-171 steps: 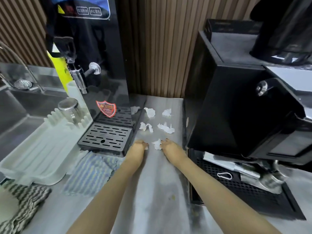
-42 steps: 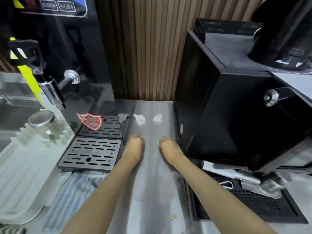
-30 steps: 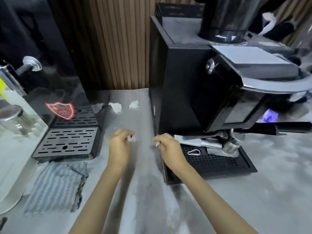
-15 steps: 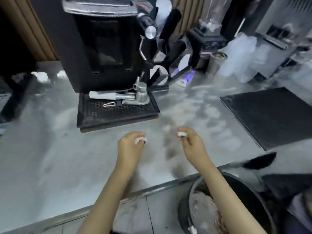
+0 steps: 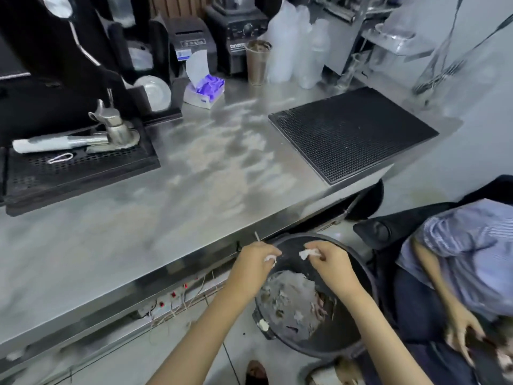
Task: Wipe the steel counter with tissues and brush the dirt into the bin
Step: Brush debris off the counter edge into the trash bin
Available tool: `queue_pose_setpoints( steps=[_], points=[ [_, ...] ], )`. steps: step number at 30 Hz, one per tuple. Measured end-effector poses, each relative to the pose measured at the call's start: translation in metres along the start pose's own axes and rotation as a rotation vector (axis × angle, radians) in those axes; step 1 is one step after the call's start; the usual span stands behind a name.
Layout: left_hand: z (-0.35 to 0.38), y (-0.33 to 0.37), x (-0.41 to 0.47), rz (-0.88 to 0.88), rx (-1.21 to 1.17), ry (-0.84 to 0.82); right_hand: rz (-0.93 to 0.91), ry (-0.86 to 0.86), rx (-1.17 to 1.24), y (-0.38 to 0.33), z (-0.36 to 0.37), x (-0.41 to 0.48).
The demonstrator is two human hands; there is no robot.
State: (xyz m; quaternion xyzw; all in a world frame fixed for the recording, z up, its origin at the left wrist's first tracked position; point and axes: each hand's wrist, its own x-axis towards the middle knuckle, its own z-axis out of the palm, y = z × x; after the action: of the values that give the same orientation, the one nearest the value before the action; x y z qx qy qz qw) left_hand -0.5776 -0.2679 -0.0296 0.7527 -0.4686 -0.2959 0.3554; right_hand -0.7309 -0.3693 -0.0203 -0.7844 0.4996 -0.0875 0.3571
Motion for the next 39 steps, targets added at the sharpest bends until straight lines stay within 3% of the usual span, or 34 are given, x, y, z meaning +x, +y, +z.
queue_pose_setpoints(
  steps=[4, 7, 12, 18, 29, 39],
  points=[
    [0.036, -0.001, 0.006, 0.023, 0.123, -0.188, 0.07, -0.141, -0.111, 0.031, 0.003, -0.005],
    [0.052, -0.002, 0.01, 0.002, 0.138, -0.303, 0.06, -0.146, -0.151, 0.042, 0.001, -0.009],
    [0.059, 0.001, 0.011, -0.006, 0.167, -0.299, 0.057, -0.106, -0.126, 0.044, -0.004, -0.011],
    [0.043, 0.004, 0.014, 0.025, 0.138, -0.171, 0.003, -0.045, -0.126, 0.037, -0.009, -0.006],
    [-0.069, 0.026, 0.011, 0.156, 0.299, 0.192, -0.407, 0.1, -0.192, -0.071, -0.027, 0.016],
    [-0.234, -0.023, -0.053, -0.134, 0.369, 0.615, -0.824, -0.072, -0.1, -0.254, 0.044, 0.035]
  ],
)
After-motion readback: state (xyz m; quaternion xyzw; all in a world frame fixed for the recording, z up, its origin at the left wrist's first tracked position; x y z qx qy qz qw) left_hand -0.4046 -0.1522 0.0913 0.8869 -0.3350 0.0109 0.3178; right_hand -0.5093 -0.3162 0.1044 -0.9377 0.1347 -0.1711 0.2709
